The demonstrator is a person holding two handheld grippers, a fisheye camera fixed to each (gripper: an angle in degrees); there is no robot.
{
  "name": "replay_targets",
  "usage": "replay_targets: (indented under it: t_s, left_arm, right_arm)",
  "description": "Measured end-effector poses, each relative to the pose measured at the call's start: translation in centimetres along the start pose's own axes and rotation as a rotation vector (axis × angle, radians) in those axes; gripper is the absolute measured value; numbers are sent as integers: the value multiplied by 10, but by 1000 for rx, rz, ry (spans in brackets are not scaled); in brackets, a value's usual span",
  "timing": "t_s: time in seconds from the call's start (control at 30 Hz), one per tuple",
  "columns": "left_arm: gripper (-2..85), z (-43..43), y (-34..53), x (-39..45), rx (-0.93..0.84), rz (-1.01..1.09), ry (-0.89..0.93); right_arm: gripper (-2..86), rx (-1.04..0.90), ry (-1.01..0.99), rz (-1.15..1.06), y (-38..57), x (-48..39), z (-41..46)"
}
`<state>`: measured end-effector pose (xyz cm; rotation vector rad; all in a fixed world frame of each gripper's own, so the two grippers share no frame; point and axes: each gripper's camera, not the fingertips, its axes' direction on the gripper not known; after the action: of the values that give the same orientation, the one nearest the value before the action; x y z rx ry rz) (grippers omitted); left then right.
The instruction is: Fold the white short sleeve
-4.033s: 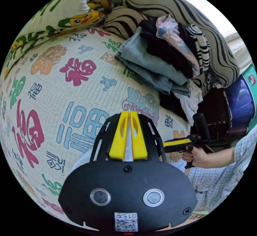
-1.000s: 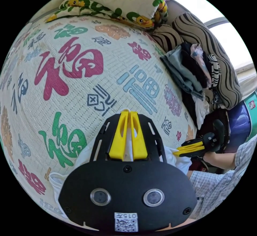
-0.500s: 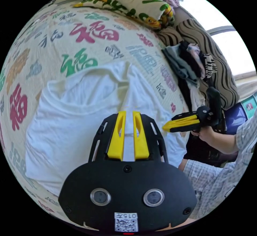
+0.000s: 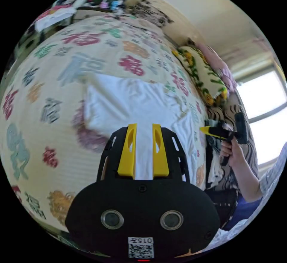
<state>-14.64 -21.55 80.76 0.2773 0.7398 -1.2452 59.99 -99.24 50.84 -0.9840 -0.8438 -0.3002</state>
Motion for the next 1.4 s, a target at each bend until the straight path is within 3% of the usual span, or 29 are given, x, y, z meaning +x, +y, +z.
replay_targets:
  t_s: [0.07,0.17,0.37,0.5,0.73,0.87,1.0,1.07,1.23,1.4]
  left_arm:
    - [101,-25,12,-33,19,-100,-84]
    - [106,-46,19,-70,31,-193,-55]
    - [92,-50,-2,-69,50,-63,-20]
    - [38,-38,-4,-81,-82,-79,-40]
    - [51,-70,26,-98,-22,-133,65]
    - [84,-76,30,-99,2,-198,76]
    - [11,-72,31,-95,-35,-217,98]
    - [3,-83,33,-87,29,-193,123]
    - [-3,-118,38,-9,120,129,6]
    - [5,-102,58,64,62,410,-11]
  right_arm:
    - [73,-25,8,-92,-42,-47,25]
    - [81,-87,9,-199,-93,-107,69]
    - [91,-250,185,-374,-159,-205,159]
    - [92,-352,337,-399,-179,-230,203]
    - [14,-442,557,-491,-186,-258,239]
    - [0,-411,450,-460,-190,-261,222]
    - [-3,-345,299,-406,-195,-255,193]
    - [-3,-278,185,-393,-193,-248,166]
    - [0,-57,-84,-362,-171,-215,88]
    - [11,136,-158,-235,-114,-144,16]
